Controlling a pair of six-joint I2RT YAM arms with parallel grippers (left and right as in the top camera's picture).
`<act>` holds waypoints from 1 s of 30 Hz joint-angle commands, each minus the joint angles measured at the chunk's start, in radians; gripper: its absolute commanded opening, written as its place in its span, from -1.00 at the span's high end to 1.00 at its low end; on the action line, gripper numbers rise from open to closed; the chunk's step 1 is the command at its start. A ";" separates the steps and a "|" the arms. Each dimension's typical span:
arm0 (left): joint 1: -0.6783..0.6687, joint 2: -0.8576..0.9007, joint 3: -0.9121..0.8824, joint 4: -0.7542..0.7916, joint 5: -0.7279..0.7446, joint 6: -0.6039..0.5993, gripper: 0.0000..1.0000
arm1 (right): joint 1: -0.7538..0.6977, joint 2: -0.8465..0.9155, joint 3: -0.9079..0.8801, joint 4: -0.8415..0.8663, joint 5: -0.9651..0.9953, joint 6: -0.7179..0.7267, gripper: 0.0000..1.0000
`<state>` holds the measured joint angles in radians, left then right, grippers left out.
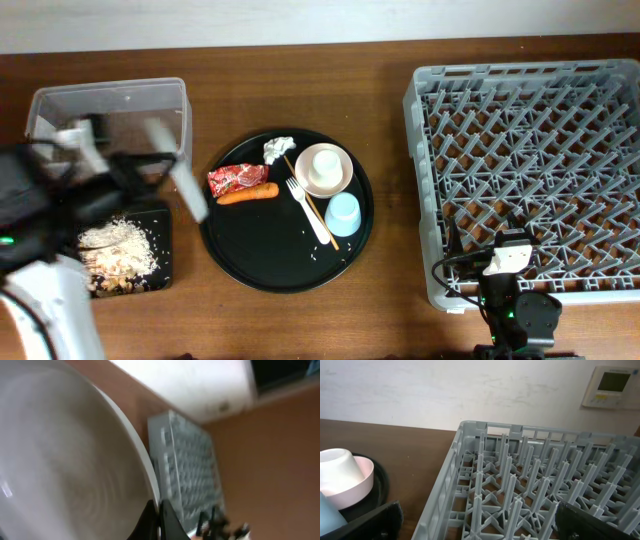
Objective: Sort waste into correct bins and load items into the dishwasher rack
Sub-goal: 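Set the emptied white plate back onto the round black tray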
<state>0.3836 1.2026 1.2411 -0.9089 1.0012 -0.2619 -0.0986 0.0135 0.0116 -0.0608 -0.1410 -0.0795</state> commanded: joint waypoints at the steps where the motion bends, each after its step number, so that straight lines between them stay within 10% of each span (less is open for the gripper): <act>1: -0.255 -0.051 0.019 -0.023 -0.335 -0.014 0.99 | -0.006 -0.007 -0.006 -0.004 -0.006 0.002 -0.97; 13: -0.886 0.208 0.018 -0.095 -0.824 -0.143 0.99 | -0.006 -0.007 -0.006 -0.004 -0.006 0.002 -0.97; 27: -0.992 0.482 0.018 -0.090 -0.895 -0.201 0.96 | -0.006 -0.007 -0.006 -0.004 -0.006 0.002 -0.97; 30: -0.991 0.482 0.018 -0.104 -0.931 -0.201 0.61 | -0.006 -0.007 -0.006 -0.004 -0.006 0.002 -0.97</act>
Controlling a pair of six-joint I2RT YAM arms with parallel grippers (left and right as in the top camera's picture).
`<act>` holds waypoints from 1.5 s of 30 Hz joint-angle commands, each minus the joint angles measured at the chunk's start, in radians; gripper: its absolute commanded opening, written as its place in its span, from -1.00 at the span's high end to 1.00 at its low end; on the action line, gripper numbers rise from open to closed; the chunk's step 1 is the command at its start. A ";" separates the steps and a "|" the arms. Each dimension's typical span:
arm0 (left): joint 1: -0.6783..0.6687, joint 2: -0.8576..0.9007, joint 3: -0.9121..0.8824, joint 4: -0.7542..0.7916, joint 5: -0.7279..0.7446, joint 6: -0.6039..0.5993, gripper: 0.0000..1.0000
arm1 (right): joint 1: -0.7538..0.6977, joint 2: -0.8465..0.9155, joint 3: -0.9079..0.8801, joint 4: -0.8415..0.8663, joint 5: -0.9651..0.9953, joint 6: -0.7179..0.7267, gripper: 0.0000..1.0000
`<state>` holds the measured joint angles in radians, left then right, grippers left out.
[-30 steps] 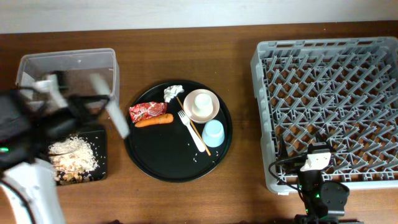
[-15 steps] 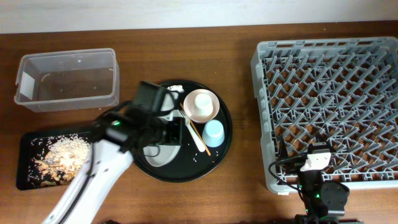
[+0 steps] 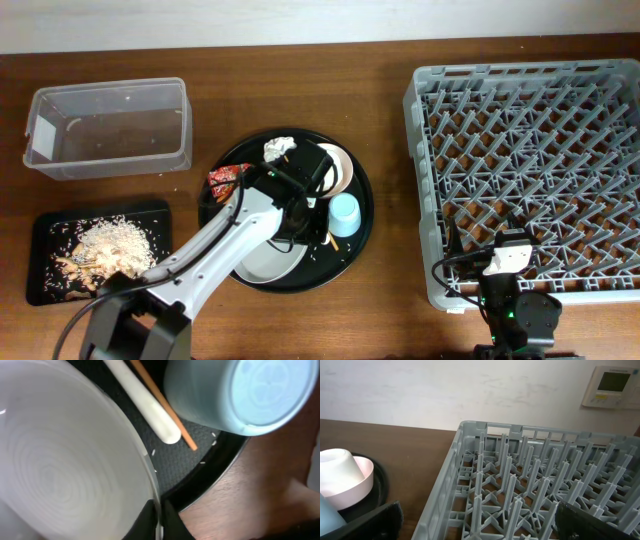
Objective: Sort waste into correct bins and load items into the dishwasher rack
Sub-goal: 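Set the emptied white plate back onto the round black tray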
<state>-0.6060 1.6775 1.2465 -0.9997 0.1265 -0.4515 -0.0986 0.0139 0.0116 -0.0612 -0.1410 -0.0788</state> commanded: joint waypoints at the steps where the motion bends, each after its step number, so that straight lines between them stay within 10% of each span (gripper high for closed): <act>1: -0.002 0.007 0.013 -0.023 -0.073 -0.011 0.57 | -0.006 -0.008 -0.006 -0.003 -0.006 0.001 -0.97; 4: -0.002 0.007 0.014 -0.046 -0.091 -0.011 0.29 | -0.006 -0.008 -0.006 -0.003 -0.006 0.001 -0.97; 16: 0.007 0.007 0.280 -0.169 -0.341 -0.007 0.28 | -0.006 -0.008 -0.006 -0.003 -0.006 0.001 -0.97; 32: 0.270 0.069 0.288 -0.054 -0.246 0.086 -0.09 | -0.006 -0.008 -0.006 -0.003 -0.006 0.001 -0.97; 38: 0.301 0.182 0.288 -0.026 -0.084 0.032 -0.98 | -0.006 -0.008 -0.006 -0.003 -0.006 0.001 -0.97; 45: 0.314 0.209 0.288 -0.032 -0.101 -0.148 -0.98 | -0.006 -0.008 -0.006 -0.003 -0.006 0.001 -0.97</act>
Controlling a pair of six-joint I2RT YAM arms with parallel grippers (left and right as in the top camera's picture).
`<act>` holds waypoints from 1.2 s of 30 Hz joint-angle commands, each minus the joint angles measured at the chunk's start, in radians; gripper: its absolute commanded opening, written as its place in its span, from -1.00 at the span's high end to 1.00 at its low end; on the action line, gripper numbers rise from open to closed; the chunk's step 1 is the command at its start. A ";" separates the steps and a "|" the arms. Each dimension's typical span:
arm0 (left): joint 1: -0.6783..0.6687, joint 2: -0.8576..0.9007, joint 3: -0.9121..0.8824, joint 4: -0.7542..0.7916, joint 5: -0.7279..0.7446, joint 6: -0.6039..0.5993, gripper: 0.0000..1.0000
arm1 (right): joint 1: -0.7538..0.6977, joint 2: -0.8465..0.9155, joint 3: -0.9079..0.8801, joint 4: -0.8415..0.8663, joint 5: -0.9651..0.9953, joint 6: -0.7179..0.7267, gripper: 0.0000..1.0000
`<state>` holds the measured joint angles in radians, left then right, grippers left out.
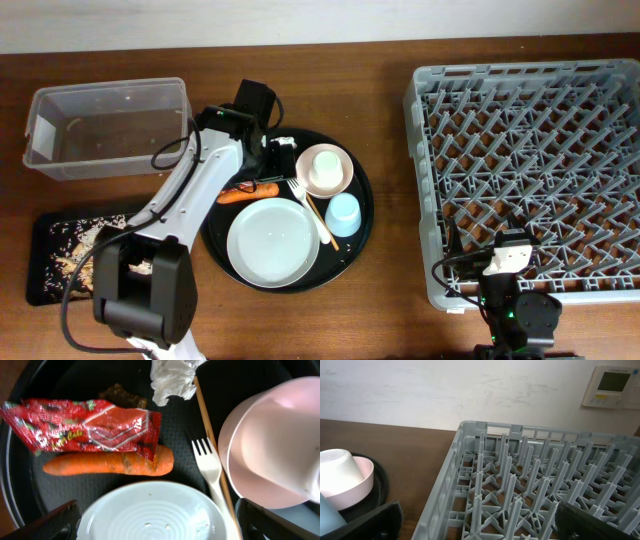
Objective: Sort waste into correct bins and load items into the dishwasher rack
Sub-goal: 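Set the emptied white plate back onto the round black tray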
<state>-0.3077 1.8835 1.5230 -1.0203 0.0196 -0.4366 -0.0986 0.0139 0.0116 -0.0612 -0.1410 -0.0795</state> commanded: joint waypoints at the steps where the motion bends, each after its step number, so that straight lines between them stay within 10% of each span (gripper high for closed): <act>1: 0.023 0.003 0.011 -0.018 0.007 -0.220 -0.98 | -0.006 -0.008 -0.006 -0.003 -0.006 0.002 -0.97; 10: 0.067 0.004 -0.053 -0.034 0.002 -0.673 -0.98 | -0.006 -0.008 -0.006 -0.004 -0.006 0.002 -0.97; 36: 0.101 0.146 -0.085 0.085 -0.041 -0.742 -0.15 | -0.006 -0.008 -0.006 -0.003 -0.006 0.002 -0.97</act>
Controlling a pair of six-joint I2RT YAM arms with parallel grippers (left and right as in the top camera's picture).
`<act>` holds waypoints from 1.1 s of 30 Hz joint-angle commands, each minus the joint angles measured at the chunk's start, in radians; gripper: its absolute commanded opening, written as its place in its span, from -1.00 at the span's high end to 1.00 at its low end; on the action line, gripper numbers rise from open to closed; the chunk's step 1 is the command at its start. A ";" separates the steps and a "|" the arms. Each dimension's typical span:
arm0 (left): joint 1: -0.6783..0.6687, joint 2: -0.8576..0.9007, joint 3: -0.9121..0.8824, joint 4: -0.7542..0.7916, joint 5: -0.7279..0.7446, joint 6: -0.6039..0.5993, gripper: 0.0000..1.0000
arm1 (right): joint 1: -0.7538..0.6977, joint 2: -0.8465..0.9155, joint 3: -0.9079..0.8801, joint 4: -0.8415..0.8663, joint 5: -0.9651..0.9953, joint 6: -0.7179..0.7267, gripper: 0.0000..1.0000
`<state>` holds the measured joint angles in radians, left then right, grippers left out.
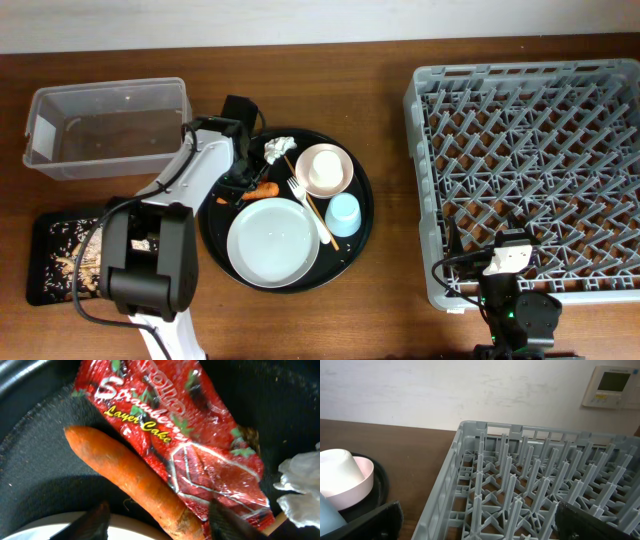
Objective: Sort waste into correct bins and load items into the dishwasher rack
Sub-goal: 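Set the emptied white plate back onto the round black tray, then grasp the orange carrot on the round tray with the left gripper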
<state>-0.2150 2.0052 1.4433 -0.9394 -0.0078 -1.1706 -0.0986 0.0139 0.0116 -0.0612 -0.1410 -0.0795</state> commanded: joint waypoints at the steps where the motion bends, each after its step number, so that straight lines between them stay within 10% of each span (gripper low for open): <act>1: 0.008 0.032 -0.005 0.004 -0.014 -0.007 -0.14 | -0.006 -0.008 -0.006 -0.003 -0.006 0.002 -0.97; 33: -0.001 0.044 -0.055 0.076 -0.006 -0.007 0.14 | -0.006 -0.008 -0.006 -0.003 -0.006 0.002 -0.97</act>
<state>-0.2111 2.0373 1.4097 -0.8589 -0.0109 -1.1721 -0.0986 0.0139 0.0116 -0.0612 -0.1410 -0.0788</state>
